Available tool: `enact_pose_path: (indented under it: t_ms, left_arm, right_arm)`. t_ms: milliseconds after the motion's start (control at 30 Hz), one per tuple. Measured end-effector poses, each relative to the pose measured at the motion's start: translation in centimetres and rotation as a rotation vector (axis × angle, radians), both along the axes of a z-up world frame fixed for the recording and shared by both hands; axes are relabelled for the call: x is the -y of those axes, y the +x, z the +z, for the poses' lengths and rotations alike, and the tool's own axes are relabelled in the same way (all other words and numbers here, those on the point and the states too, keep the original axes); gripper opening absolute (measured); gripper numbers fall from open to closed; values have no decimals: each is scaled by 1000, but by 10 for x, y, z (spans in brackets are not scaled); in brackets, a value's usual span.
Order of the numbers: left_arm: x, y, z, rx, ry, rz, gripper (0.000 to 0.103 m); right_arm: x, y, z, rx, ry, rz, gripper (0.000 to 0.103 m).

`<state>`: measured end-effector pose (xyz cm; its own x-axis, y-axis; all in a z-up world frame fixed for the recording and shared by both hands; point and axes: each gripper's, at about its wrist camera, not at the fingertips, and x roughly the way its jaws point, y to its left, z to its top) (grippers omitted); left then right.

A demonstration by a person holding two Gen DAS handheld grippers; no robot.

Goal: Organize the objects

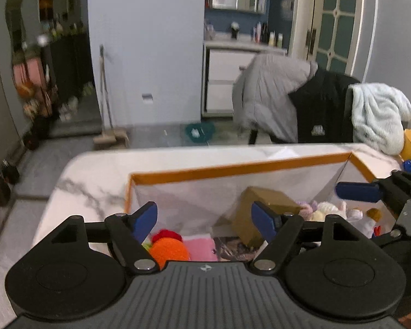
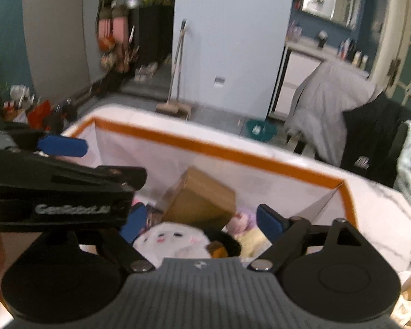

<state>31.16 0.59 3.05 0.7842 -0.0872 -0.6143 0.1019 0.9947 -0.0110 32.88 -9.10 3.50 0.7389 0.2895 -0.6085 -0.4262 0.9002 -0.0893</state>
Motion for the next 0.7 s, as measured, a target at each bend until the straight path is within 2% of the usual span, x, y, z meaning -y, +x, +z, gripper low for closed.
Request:
enact_pose_path:
  t_ms: [100, 200, 400, 600, 700]
  left_arm:
    - [6, -21, 13, 65, 71, -56, 90]
    - [12, -42, 27, 89, 96, -116, 90]
    - [15, -102, 54, 160, -5, -192, 96]
    - [29, -133, 69, 117, -18, -176, 97]
    - [35, -148, 77, 135, -35, -155, 97]
  right_arm:
    - [8, -21, 5, 68, 14, 21, 94]
    - [20, -44, 14, 104, 34, 46, 94]
    - [54, -113, 46, 172, 57, 124, 98]
    - [88, -173, 78, 174, 105, 127, 99]
    - [106, -192, 86, 161, 139, 105, 100]
